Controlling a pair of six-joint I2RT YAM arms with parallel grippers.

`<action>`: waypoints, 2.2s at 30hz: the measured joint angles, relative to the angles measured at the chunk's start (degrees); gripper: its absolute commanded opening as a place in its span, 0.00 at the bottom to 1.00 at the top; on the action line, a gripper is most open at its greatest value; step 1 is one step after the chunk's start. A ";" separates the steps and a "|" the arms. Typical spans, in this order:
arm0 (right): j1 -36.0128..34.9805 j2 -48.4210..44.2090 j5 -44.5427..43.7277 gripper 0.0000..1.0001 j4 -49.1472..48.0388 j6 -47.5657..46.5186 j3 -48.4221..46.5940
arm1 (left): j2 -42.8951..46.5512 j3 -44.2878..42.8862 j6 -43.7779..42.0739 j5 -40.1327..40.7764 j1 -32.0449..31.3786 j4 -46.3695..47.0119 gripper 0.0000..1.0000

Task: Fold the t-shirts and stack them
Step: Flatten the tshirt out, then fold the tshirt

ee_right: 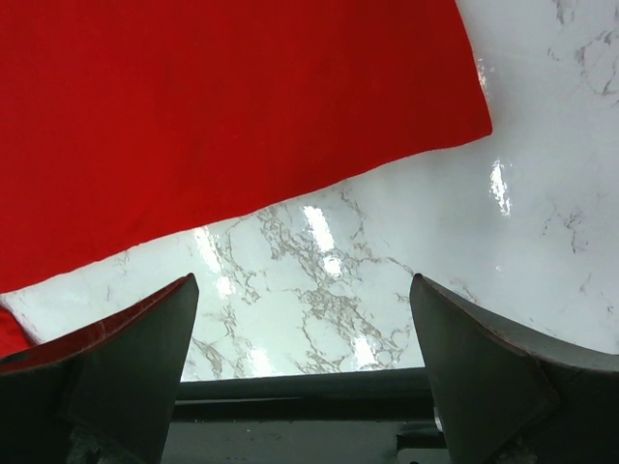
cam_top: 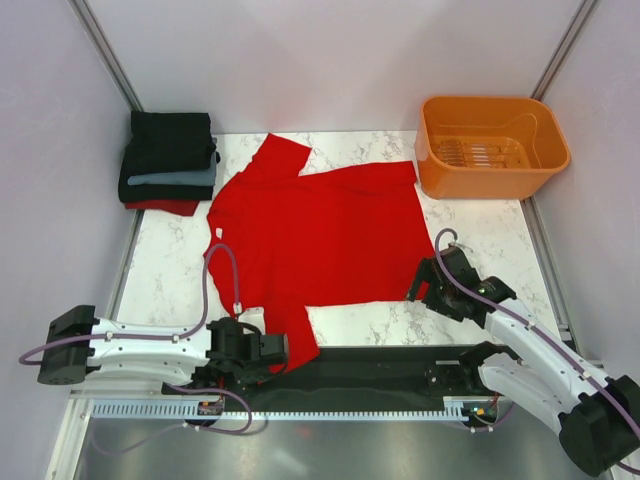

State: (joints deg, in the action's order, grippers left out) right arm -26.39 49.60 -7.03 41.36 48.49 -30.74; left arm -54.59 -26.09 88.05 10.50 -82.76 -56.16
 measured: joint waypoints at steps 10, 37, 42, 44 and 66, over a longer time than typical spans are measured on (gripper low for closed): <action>0.00 -1.62 -5.40 0.98 -0.09 1.01 -0.04 | 4.31 0.02 0.07 3.15 -0.09 0.79 0.02; 15.23 12.81 -4.72 0.21 -20.98 1.51 6.03 | 17.99 3.08 0.04 13.44 -0.11 2.40 0.02; 15.26 10.54 -4.33 0.00 -16.94 1.55 6.29 | 15.93 0.90 0.02 13.55 -0.11 0.74 0.02; 15.26 8.94 -4.20 0.00 -14.91 1.64 6.29 | 14.69 -2.19 0.02 14.10 -0.11 -1.25 0.02; 15.26 12.02 -0.98 0.00 -1.03 -5.09 -12.15 | 11.56 -29.94 -33.14 37.48 5.46 -6.08 0.02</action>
State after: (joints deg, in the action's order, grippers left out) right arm -11.14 61.63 -8.01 40.34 43.40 -42.89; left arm -43.03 -56.03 54.92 47.99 -77.30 -62.24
